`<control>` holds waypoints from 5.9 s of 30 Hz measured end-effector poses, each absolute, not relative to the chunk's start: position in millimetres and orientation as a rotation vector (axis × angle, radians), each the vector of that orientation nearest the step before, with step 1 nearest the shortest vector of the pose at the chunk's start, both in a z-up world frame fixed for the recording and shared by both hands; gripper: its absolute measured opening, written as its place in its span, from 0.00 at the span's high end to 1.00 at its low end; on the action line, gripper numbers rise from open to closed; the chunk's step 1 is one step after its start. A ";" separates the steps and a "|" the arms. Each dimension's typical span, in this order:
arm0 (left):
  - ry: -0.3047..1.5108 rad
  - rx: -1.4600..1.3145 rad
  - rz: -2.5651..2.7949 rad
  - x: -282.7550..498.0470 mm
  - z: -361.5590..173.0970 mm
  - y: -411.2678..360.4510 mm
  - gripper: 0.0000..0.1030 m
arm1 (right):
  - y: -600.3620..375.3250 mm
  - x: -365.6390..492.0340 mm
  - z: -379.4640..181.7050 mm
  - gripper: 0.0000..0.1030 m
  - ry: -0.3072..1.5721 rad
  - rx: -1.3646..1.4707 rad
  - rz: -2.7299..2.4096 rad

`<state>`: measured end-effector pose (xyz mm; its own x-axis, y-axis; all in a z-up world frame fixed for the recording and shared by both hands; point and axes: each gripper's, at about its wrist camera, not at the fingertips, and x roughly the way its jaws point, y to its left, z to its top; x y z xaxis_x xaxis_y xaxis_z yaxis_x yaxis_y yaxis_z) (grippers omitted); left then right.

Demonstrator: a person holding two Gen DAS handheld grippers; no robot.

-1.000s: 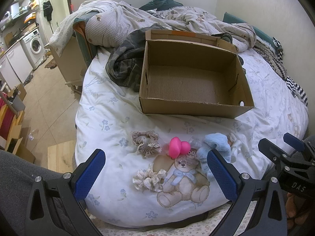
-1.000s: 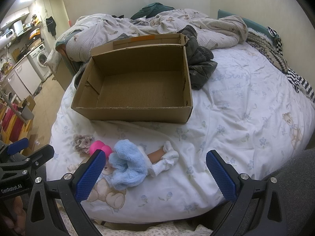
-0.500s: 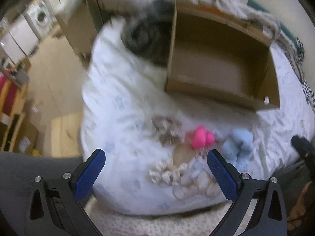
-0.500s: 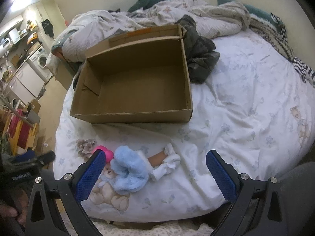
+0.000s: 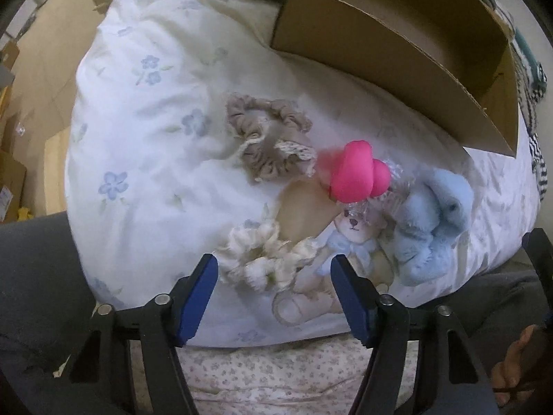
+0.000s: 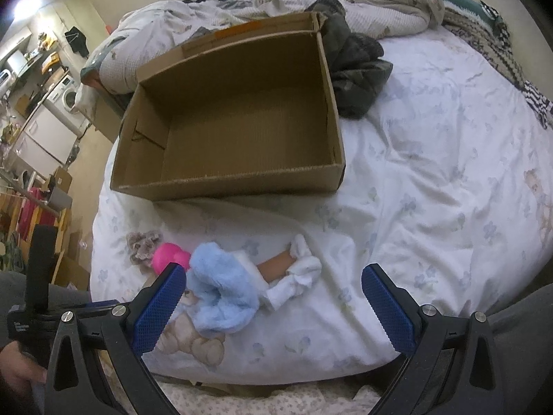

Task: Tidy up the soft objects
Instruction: 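Grasp the cream lace scrunchie with the left tool while the right tool grasps the light-blue sock, then carry both items into the cardboard box and open both tools to release, then withdraw both tools from the box toward the remaining items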

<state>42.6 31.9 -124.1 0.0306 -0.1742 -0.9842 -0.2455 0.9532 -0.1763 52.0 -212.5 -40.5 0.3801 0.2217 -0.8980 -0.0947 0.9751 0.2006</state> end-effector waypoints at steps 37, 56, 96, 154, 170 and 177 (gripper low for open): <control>1.288 -0.231 -0.017 85.1 -50.9 31.9 0.90 | -158.2 76.5 -79.6 0.24 1.394 0.138 0.370; 1.196 -0.302 0.012 85.8 -22.6 44.3 0.90 | -163.8 88.8 -29.1 0.88 1.234 0.258 0.478; 1.183 -0.142 -0.063 211.0 -60.0 -7.9 0.90 | -184.3 203.2 -60.3 0.88 1.186 0.243 0.370; 1.016 -0.101 0.028 163.3 -5.2 5.3 0.31 | -195.3 181.2 -31.9 0.23 1.101 0.273 0.315; 0.989 -0.143 0.100 110.3 1.9 31.8 0.26 | -215.7 124.9 -6.3 0.15 1.053 0.303 0.357; 1.022 -0.150 0.140 93.2 -7.8 49.6 0.26 | -224.0 105.8 -6.4 0.15 1.052 0.305 0.340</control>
